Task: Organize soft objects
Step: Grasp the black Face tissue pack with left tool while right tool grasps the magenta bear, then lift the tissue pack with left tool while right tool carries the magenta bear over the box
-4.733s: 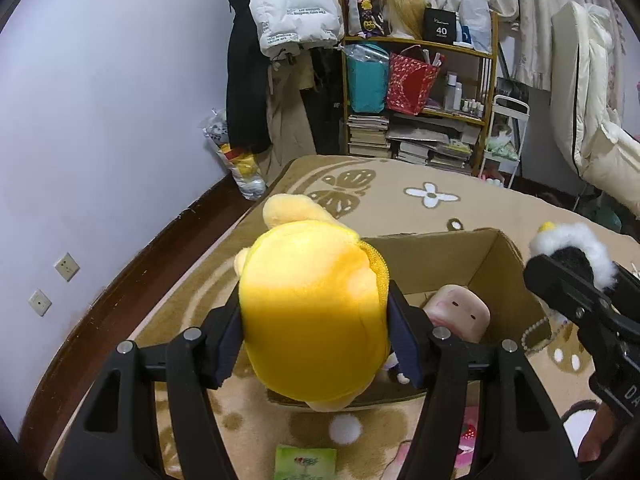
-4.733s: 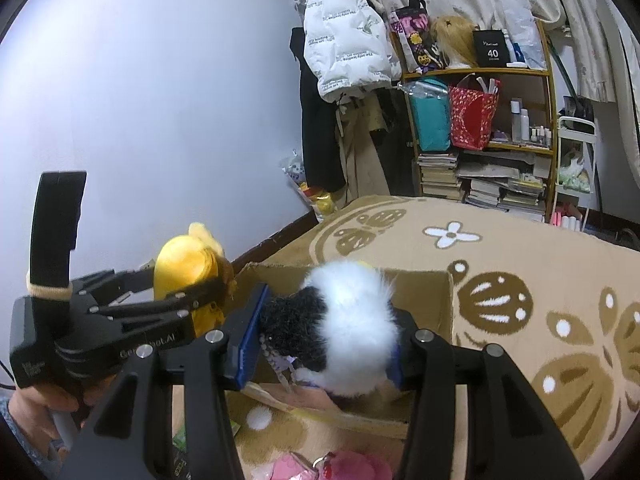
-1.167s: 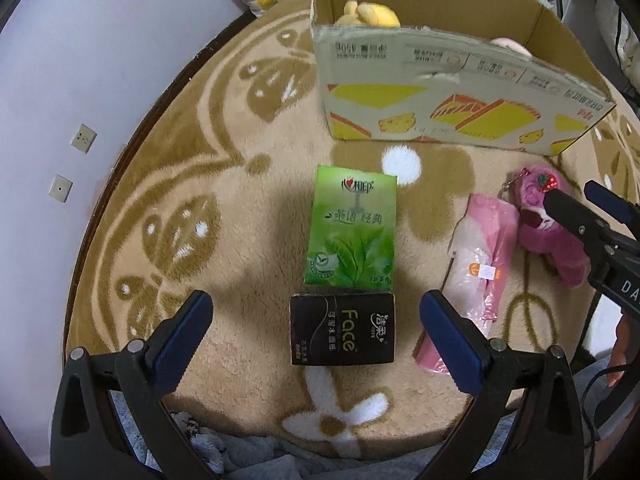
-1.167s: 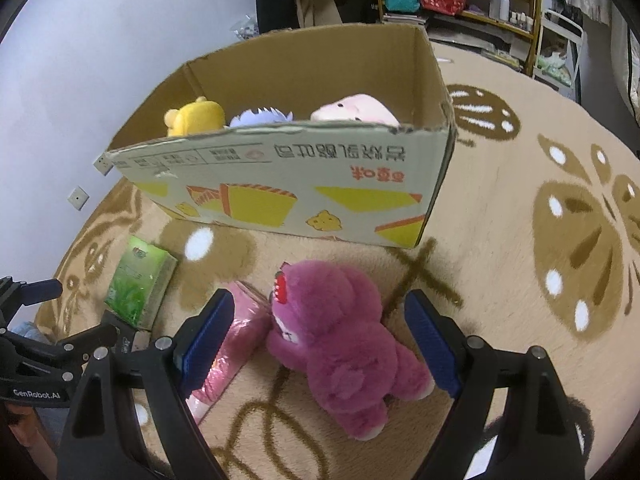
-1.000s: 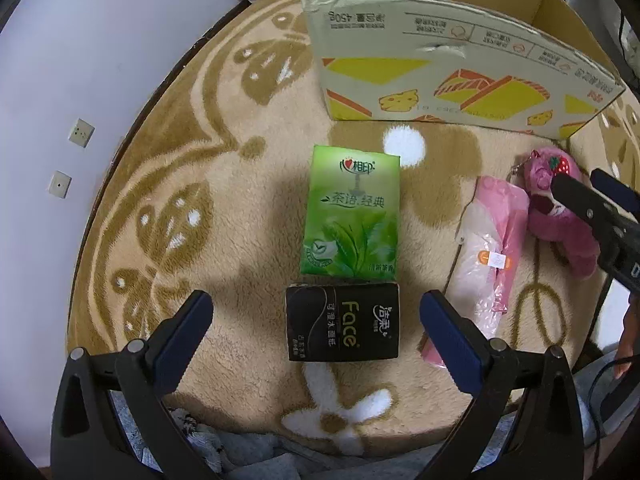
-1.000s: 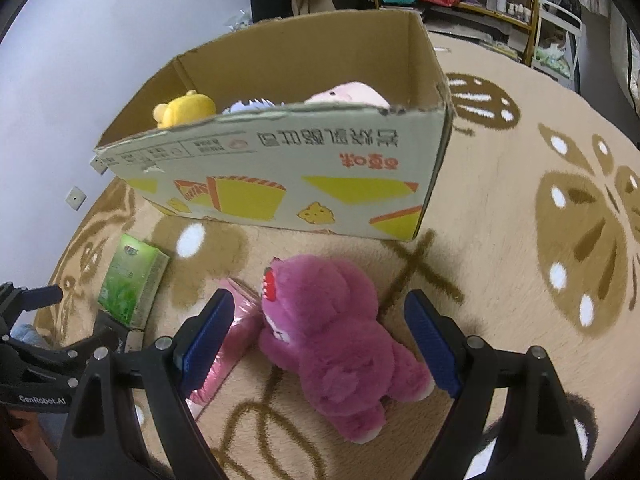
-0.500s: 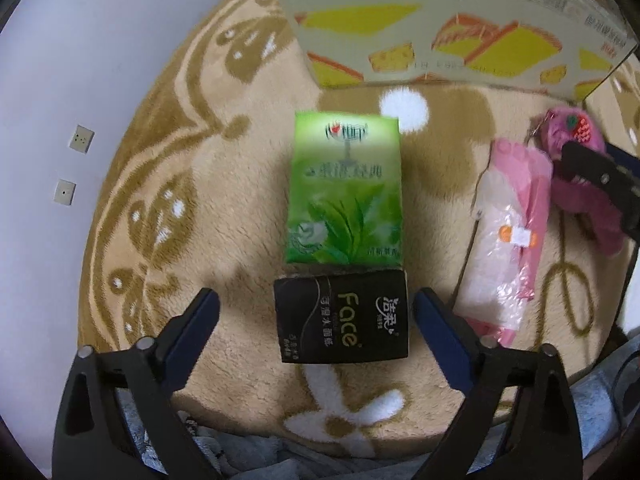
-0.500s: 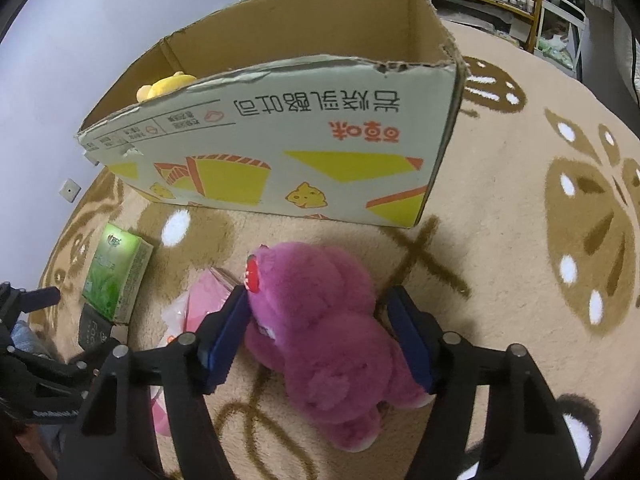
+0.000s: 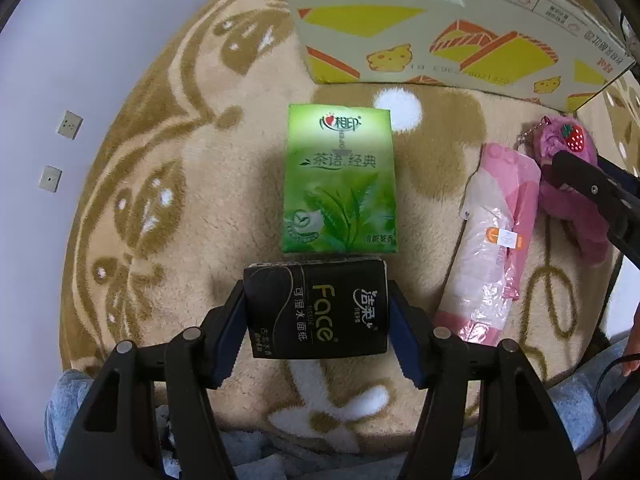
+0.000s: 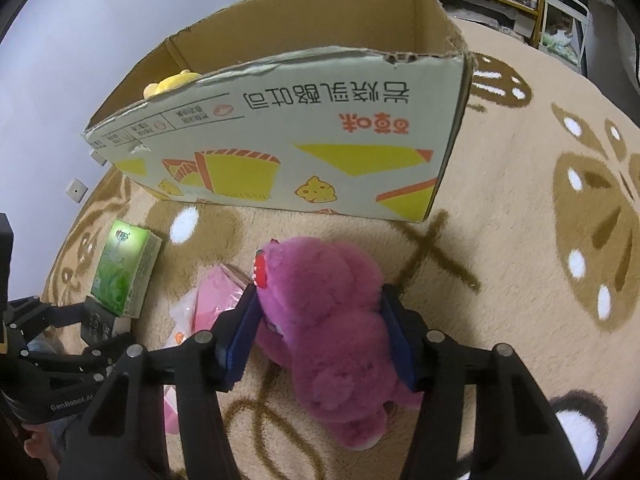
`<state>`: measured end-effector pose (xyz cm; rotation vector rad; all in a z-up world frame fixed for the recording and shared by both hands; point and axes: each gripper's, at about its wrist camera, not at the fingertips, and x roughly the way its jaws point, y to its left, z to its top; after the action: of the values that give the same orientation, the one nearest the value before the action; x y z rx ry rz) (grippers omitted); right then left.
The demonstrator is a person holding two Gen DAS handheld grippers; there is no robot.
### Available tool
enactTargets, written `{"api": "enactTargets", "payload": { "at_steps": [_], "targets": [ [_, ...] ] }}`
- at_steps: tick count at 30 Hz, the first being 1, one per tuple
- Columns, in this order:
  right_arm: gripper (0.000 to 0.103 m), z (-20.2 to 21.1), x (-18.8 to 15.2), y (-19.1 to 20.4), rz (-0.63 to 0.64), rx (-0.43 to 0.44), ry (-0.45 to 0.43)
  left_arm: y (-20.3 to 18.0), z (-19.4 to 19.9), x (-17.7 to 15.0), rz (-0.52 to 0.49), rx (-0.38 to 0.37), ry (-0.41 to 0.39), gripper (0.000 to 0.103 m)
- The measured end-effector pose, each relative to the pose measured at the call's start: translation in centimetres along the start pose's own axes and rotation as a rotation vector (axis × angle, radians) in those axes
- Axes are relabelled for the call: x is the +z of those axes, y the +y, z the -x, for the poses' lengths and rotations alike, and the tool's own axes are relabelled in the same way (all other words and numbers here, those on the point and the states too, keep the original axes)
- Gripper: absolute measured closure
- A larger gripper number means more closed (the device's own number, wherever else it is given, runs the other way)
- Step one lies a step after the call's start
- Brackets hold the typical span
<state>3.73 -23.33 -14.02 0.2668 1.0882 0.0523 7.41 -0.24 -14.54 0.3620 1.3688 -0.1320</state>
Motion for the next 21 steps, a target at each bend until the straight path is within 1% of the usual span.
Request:
{"api": "enactTargets", "payload": {
  "at_steps": [3,7,9,13,16,19,21],
  "targets": [
    [0.043,0.6,0.0,0.1,0.0,0.002,-0.019,0.0,0.8,-0.2,-0.001,0.011,-0.02,0.039],
    [0.043,2.3,0.0,0.2,-0.004,0.015,-0.067,0.3,1.8,-0.5,0.006,0.024,-0.054,0.04],
    [0.043,3.2,0.0,0.3,-0.004,0.019,-0.091,-0.1,2.6,-0.6,0.016,0.034,-0.075,0.04],
    [0.043,4.2,0.2,0.7,-0.001,0.031,-0.127,0.3,4.2,-0.8,0.047,0.055,-0.142,0.04],
    [0.043,4.7,0.3,0.6,-0.003,0.04,-0.142,0.8,5.6,-0.8,0.069,0.059,-0.213,0.04],
    [0.043,4.9,0.4,1.0,0.001,0.043,-0.149,0.9,6.8,-0.5,0.076,0.048,-0.274,0.04],
    [0.043,5.2,0.4,1.0,0.005,0.041,-0.158,0.8,7.4,-0.5,0.069,0.035,-0.3,0.04]
  ]
}}
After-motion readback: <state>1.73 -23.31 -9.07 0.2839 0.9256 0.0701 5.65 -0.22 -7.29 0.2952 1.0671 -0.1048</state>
